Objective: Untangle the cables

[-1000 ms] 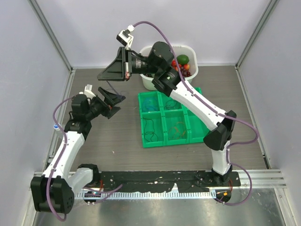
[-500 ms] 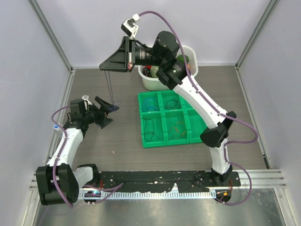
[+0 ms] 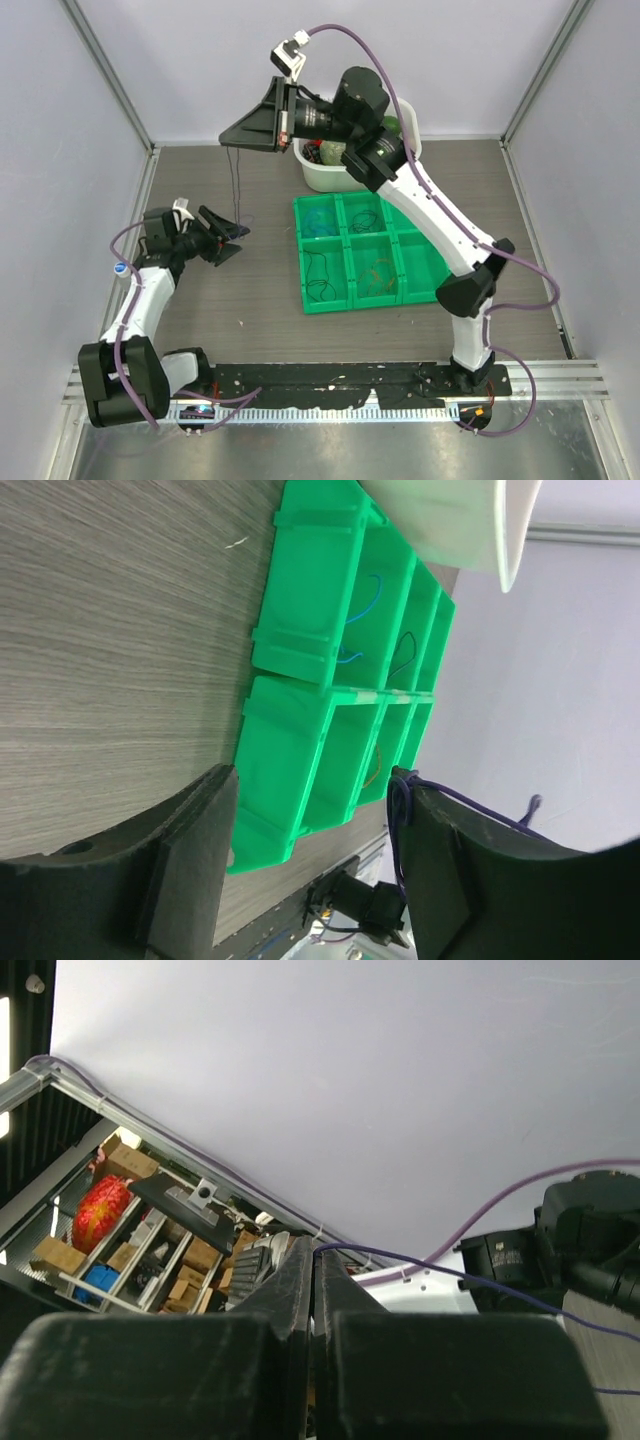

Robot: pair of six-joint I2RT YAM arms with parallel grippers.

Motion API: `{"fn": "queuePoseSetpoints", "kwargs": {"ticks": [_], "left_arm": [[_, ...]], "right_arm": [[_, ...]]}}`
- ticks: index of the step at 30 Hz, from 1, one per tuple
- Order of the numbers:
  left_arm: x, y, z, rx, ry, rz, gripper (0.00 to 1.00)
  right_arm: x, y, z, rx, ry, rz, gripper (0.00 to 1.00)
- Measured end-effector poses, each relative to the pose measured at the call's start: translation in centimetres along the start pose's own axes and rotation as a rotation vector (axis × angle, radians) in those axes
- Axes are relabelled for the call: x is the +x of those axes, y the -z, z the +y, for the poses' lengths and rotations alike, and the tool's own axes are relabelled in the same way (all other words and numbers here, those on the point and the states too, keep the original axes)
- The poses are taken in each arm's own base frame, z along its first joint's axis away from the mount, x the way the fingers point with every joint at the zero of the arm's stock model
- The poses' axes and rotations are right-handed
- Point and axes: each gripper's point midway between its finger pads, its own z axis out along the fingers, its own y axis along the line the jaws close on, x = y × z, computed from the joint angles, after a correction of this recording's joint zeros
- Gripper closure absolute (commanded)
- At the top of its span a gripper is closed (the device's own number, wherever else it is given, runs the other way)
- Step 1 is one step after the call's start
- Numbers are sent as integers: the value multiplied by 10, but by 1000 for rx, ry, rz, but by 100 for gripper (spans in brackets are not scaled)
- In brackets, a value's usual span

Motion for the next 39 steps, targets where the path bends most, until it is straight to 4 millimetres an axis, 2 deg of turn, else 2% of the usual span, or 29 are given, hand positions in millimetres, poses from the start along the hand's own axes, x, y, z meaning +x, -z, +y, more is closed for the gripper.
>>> {"fn": "queuePoseSetpoints", "kwargs": {"ticks": [3,5,8,11,13,17,20,23,25,29,32,35,37,39], "left_arm": [[3,3,-5,-28,-25,17,19],[3,6,-21,-64,-81,15,9],[1,19,-71,-31,-210,-25,8],[-5,48,-111,8,-299,-106,8],[-6,57,-120,27,-318,-134,8],[6,51,-105,29,-285,-89,11],[19,37,-83,11,-225,-19,17],[28,38,-84,42,-221,5,30],[31,49,-101,113,-265,-17,42],[36,89,-144,274,-389,-128,52],[38,115,-171,355,-454,-190,51],[38,136,-200,427,-508,-231,40],[37,143,-215,464,-532,-233,32],[38,147,-230,503,-541,-210,30]], "right_arm": [[9,10,-1,25,17,-9,99],[16,20,0,47,48,-16,99],[24,33,-11,106,84,-29,99],[29,41,-36,178,75,-27,99],[29,46,-54,221,48,-24,99],[22,47,-71,243,22,-28,99],[17,44,-65,224,17,-31,99],[15,43,-56,204,21,-34,99],[13,42,-54,199,24,-38,99],[14,42,-55,207,17,-37,99],[13,42,-54,210,13,-36,99],[12,42,-54,214,13,-41,99],[12,42,-54,222,8,-45,99],[11,43,-55,231,2,-48,99]]}}
